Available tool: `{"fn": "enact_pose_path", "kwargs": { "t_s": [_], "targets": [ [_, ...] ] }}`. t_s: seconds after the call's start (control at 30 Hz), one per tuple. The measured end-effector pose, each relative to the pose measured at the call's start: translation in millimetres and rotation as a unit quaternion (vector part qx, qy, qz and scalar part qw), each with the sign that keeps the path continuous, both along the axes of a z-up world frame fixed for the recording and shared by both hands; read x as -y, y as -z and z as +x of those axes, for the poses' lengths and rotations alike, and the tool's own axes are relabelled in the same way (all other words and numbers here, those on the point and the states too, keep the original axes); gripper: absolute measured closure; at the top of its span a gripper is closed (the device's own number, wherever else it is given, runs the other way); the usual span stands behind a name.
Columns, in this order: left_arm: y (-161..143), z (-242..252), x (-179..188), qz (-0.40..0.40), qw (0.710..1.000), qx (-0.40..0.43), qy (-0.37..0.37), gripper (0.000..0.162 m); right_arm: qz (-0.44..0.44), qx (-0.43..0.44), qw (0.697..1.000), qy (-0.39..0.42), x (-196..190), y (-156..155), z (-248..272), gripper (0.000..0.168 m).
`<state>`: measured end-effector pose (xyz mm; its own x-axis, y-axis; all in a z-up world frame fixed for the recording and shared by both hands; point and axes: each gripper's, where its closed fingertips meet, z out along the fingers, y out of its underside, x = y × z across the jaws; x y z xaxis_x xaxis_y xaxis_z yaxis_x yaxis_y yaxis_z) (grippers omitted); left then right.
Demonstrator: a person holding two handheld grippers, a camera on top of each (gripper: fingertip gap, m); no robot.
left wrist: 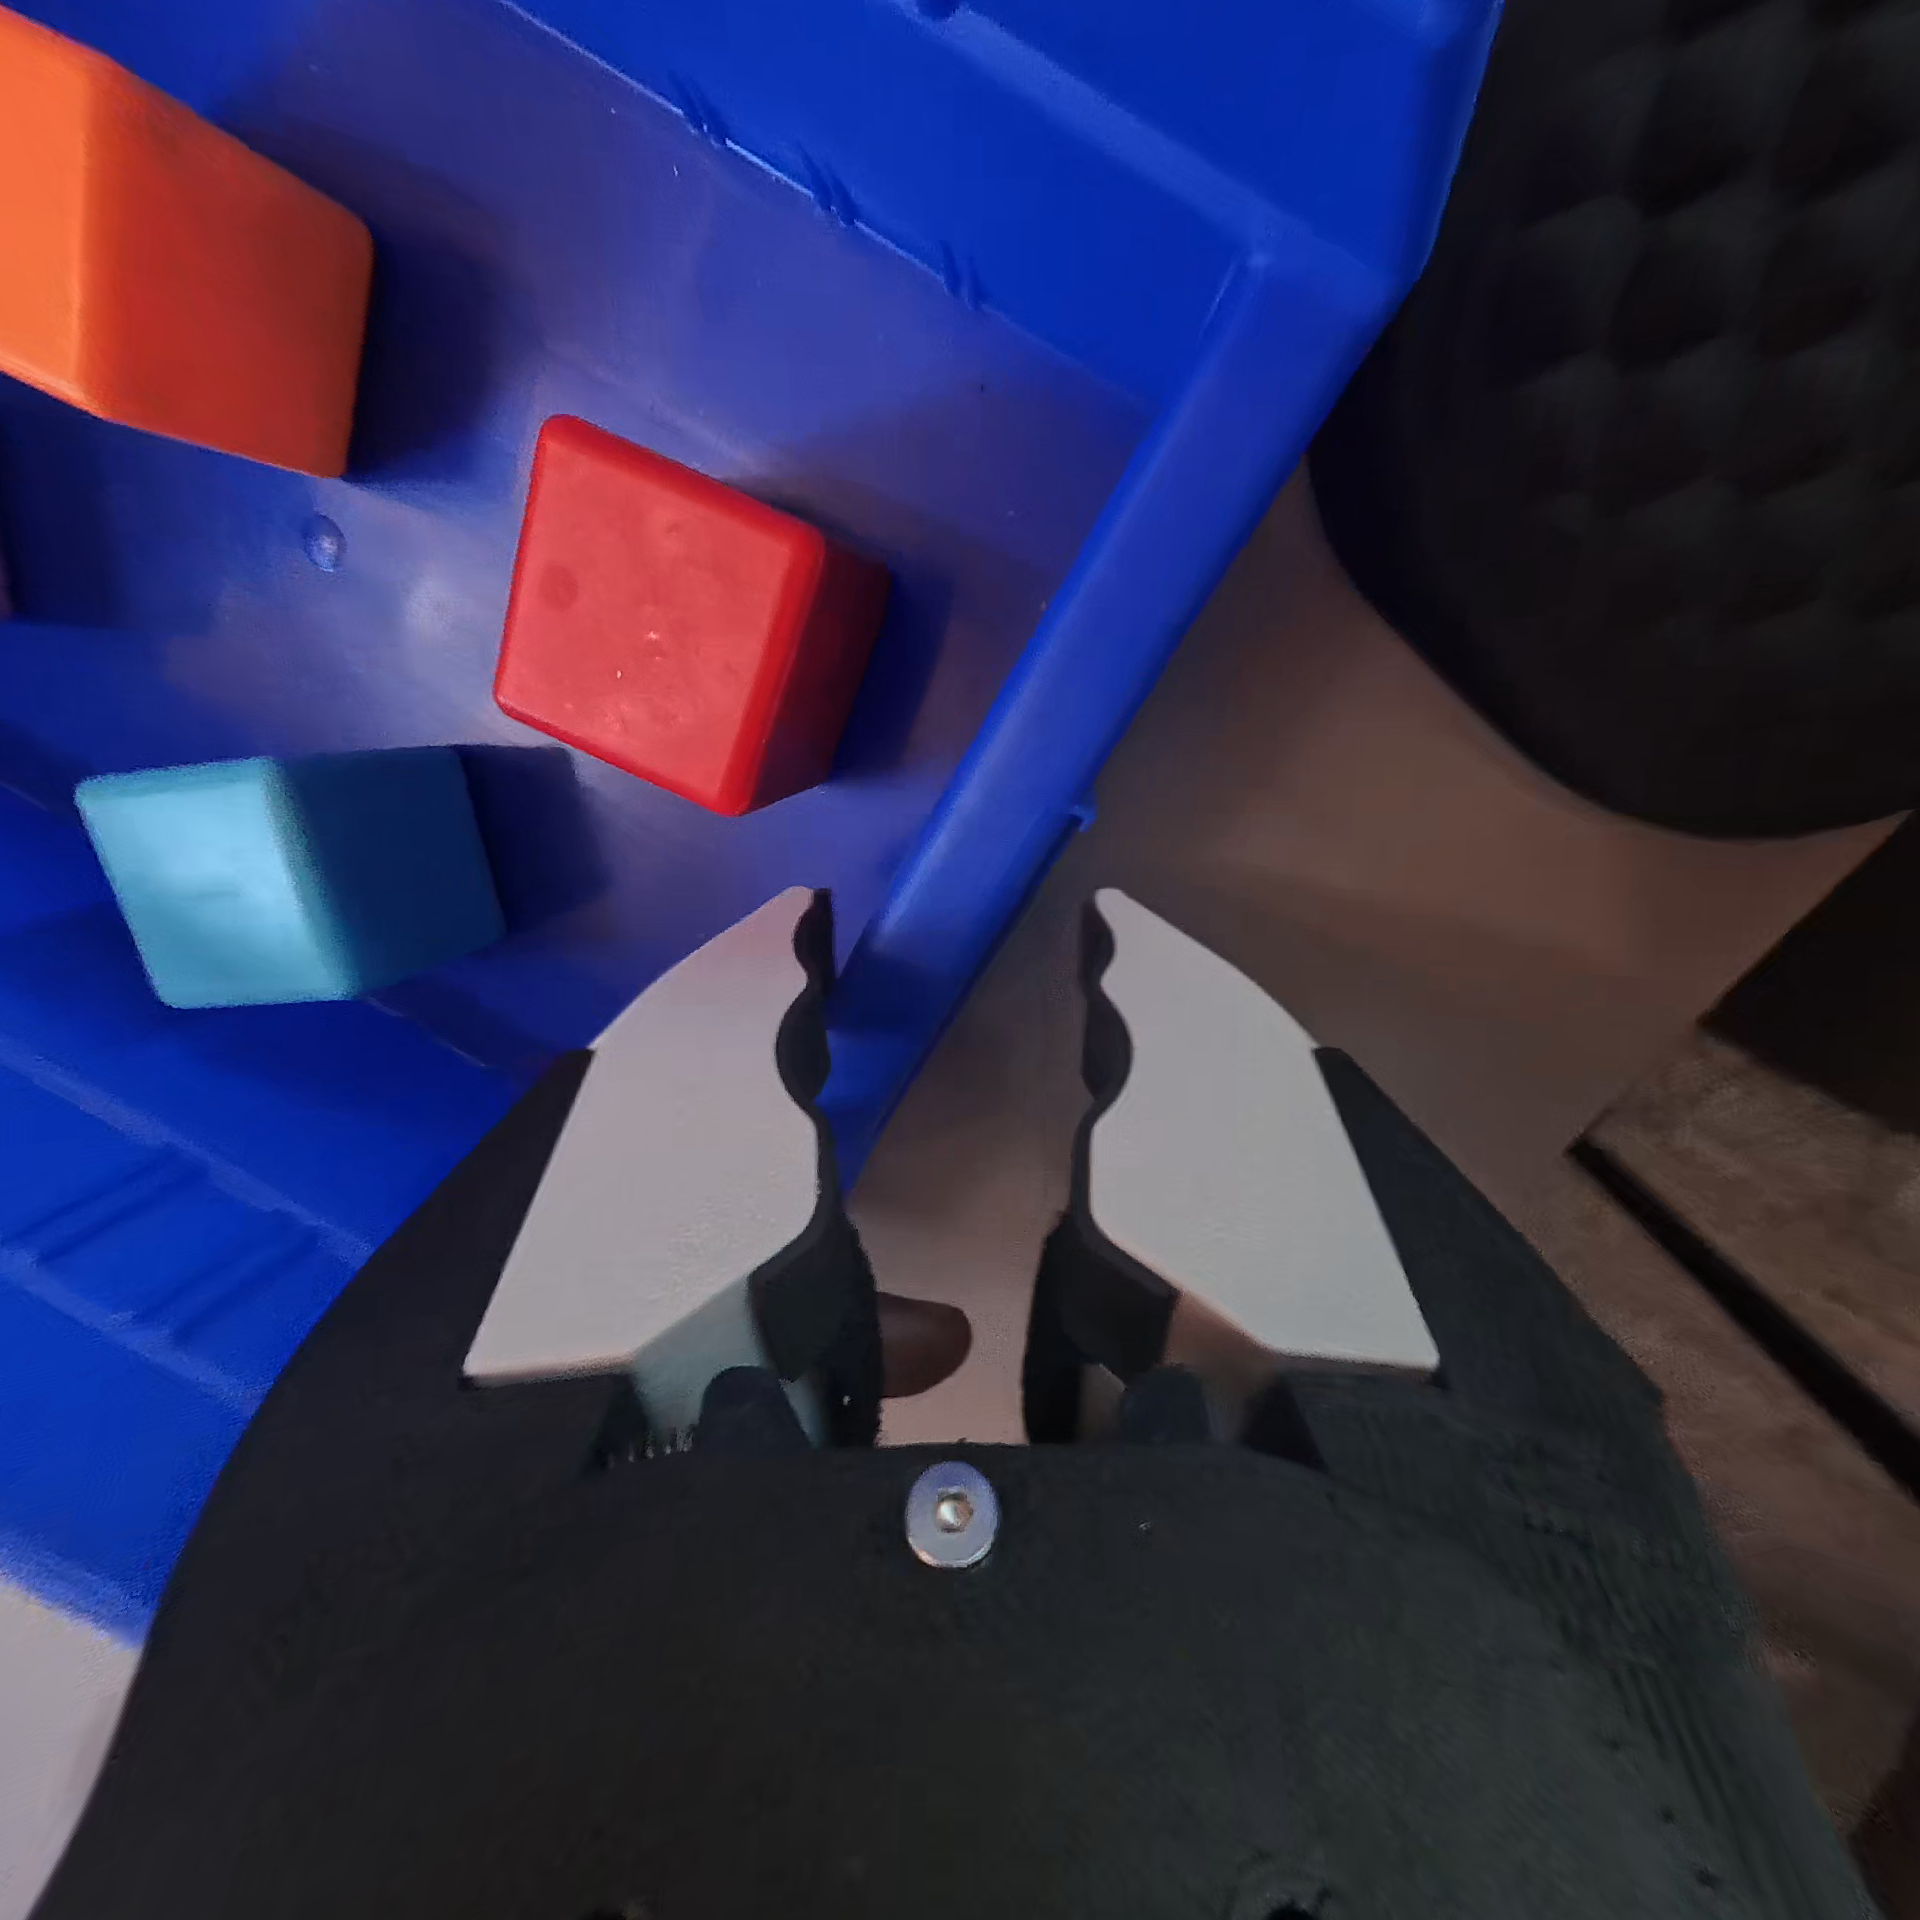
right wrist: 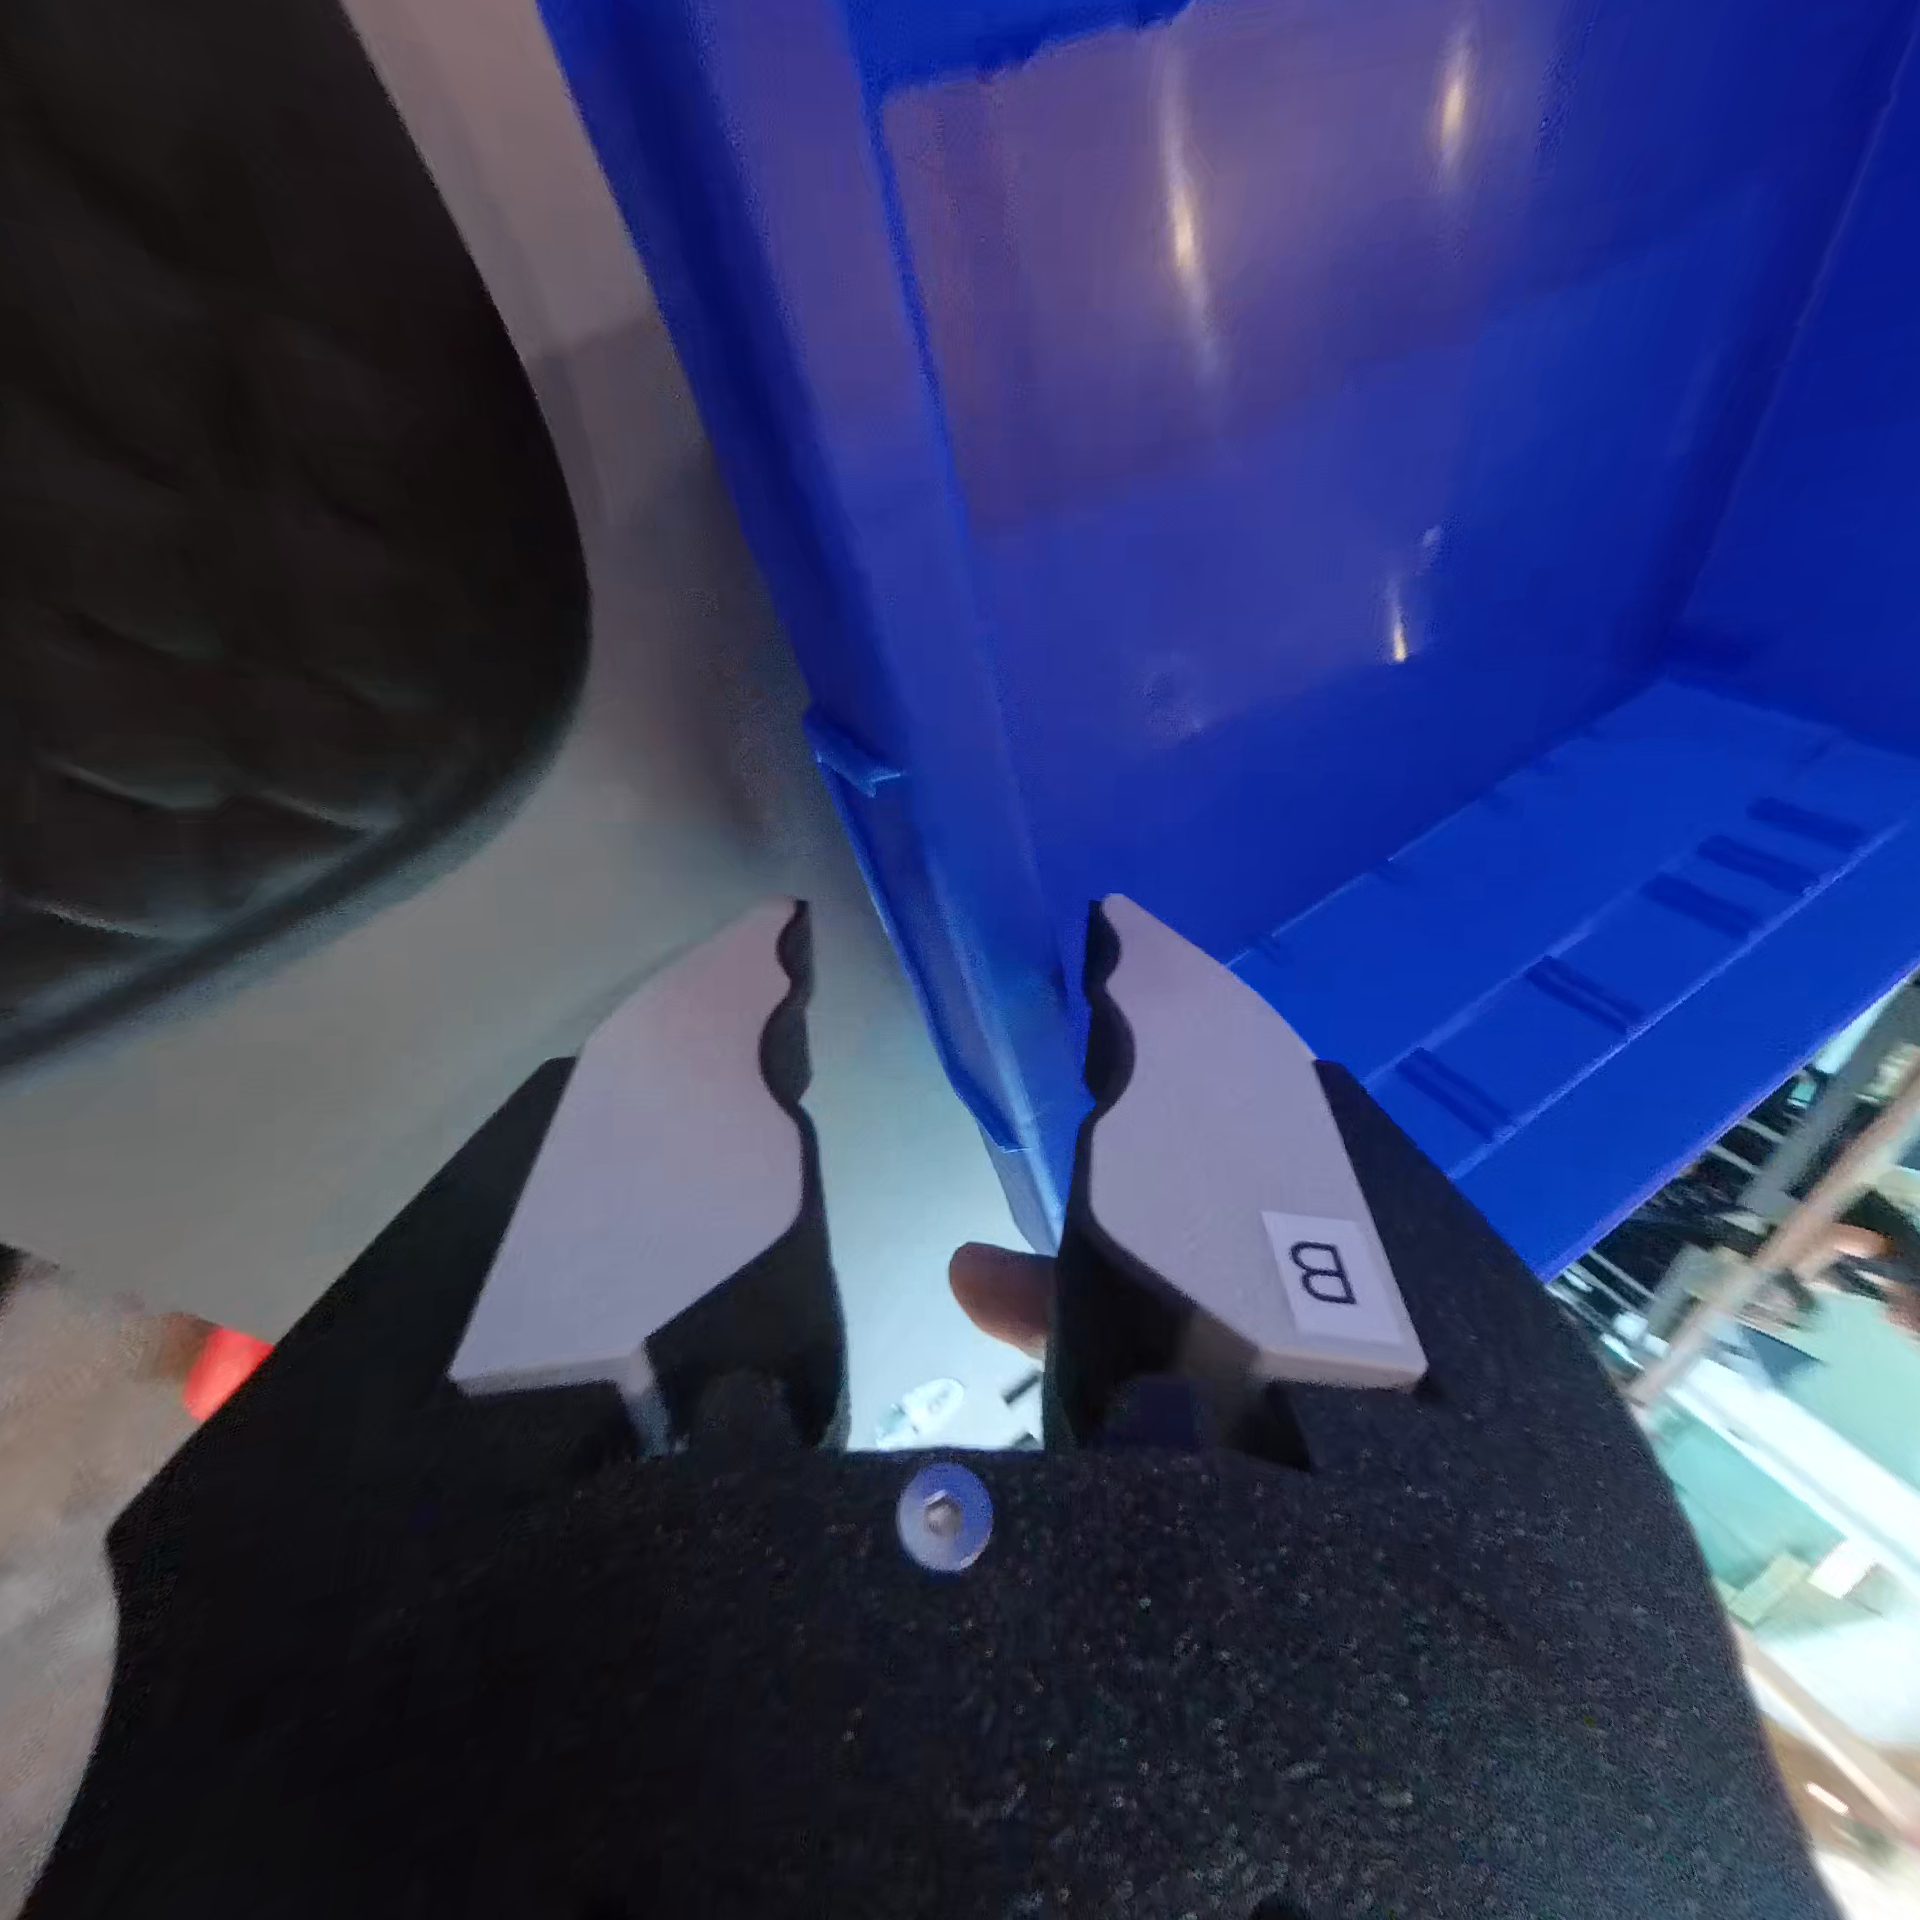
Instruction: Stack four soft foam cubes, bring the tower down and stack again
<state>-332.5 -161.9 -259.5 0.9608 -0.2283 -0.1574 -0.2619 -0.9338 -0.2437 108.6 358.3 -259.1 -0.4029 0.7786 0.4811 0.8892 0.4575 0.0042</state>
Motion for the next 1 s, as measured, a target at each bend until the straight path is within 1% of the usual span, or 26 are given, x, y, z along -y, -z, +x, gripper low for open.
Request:
{"fn": "enact_pose_path", "kwargs": {
  "t_s": [0.03, 0.07, 0.13, 0.2, 0.3, 0.33, 0.4, 0.47, 0.63, 0.7, 0.77, 0.8, 0.87, 0.9, 0.93, 0.97, 1.0],
  "targets": [
    [-1.9, 5.1, -1.2, 0.011, 1.0, 0.021, -0.016, 0.108, -0.016, -0.025, 1.0, 0.003, 4.3, -4.8, -2.7, 0.112],
    [-5.5, 9.5, -3.4, 0.029, 0.998, 0.038, -0.026, 0.103, -0.033, -0.05, 0.998, 0.005, 8.9, -10.3, -4.4, 0.11],
    [-17.5, 17.6, -9.5, 0.075, 0.995, 0.058, -0.023, 0.098, -0.078, -0.094, 0.992, 0.017, 19.5, -21.4, -5.2, 0.106],
    [-33.0, 22.0, -16.5, 0.12, 0.991, 0.062, -0.013, 0.086, -0.134, -0.144, 0.98, 0.029, 32.0, -33.5, -7.7, 0.098],
    [-52.1, 19.2, -27.3, 0.151, 0.987, 0.045, 0.015, 0.085, -0.221, -0.212, 0.951, 0.035, 52.7, -50.8, -14.9, 0.084],
    [-54.6, 15.0, -30.5, 0.146, 0.988, 0.035, 0.022, 0.085, -0.239, -0.229, 0.943, 0.033, 57.7, -55.6, -17.8, 0.08],
    [-52.4, 2.7, -33.1, 0.11, 0.993, 0.011, 0.03, 0.087, -0.258, -0.254, 0.932, 0.017, 66.0, -62.3, -23.7, 0.073],
    [-47.5, -11.6, -37.6, 0.075, 0.997, -0.006, 0.033, 0.09, -0.265, -0.269, 0.926, 0.001, 72.7, -66.3, -29.4, 0.073],
    [-25.3, -28.0, -53.8, 0.027, 0.998, 0.015, 0.055, 0.097, -0.268, -0.272, 0.924, -0.014, 79.0, -67.1, -37.7, 0.073],
    [-12.3, -30.7, -54.6, 0.001, 0.998, 0.023, 0.061, 0.098, -0.268, -0.271, 0.924, -0.018, 80.2, -66.9, -40.4, 0.073],
    [0.7, -30.5, -51.7, -0.026, 0.997, 0.034, 0.067, 0.106, -0.271, -0.274, 0.922, -0.024, 83.3, -67.9, -44.3, 0.072],
    [4.3, -31.6, -50.9, -0.031, 0.997, 0.032, 0.067, 0.107, -0.275, -0.277, 0.92, -0.029, 85.8, -69.2, -46.9, 0.072],
    [0.4, -36.6, -54.5, -0.004, 0.998, 0.018, 0.051, 0.109, -0.285, -0.29, 0.913, -0.043, 92.2, -73.6, -54.4, 0.071],
    [-6.0, -41.0, -57.2, 0.024, 0.999, 0.005, 0.037, 0.109, -0.292, -0.301, 0.906, -0.052, 96.7, -77.0, -59.5, 0.071],
    [-16.4, -44.0, -62.4, 0.069, 0.997, -0.003, 0.02, 0.109, -0.302, -0.315, 0.898, -0.062, 102.2, -81.5, -65.5, 0.071],
    [-30.9, -46.0, -69.8, 0.13, 0.992, -0.007, -0.001, 0.109, -0.312, -0.334, 0.886, -0.075, 108.4, -87.4, -73.3, 0.069],
    [-49.2, -45.9, -78.1, 0.2, 0.98, -0.007, -0.021, 0.109, -0.323, -0.358, 0.871, -0.089, 115.6, -95.0, -82.8, 0.071]
  ]
}}
